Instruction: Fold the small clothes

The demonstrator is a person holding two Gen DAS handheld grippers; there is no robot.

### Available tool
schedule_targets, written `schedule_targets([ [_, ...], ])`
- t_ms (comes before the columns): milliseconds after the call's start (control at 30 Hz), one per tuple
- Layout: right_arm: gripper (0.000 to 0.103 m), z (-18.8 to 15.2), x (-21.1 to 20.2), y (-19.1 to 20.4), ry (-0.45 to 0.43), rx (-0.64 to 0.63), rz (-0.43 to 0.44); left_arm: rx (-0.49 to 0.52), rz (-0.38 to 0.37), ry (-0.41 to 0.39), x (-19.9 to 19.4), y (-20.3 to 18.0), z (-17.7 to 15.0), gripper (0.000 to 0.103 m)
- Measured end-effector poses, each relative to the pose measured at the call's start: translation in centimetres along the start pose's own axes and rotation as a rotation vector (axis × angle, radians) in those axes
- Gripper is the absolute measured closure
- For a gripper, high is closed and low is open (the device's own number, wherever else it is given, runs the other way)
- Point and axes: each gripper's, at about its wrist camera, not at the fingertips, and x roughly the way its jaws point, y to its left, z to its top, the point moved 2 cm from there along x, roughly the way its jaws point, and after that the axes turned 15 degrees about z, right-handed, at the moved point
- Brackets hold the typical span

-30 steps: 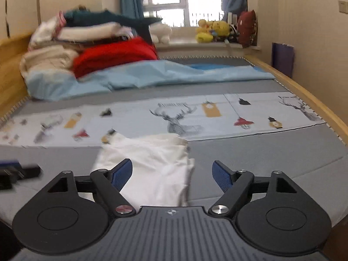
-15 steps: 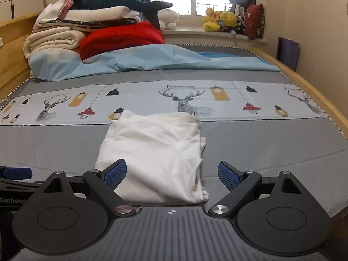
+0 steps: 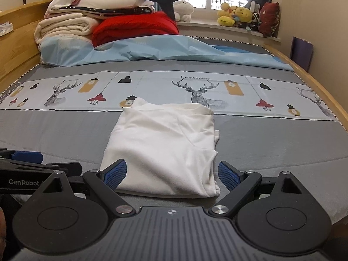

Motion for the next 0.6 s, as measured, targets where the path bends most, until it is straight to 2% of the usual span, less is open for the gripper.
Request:
schedule_targets([
  [600, 0.012, -0.03, 0.55, 0.18, 0.012, -0.007, 0.011, 0.012, -0.009, -0.005, 0.44, -0.47, -0.09, 0.012],
])
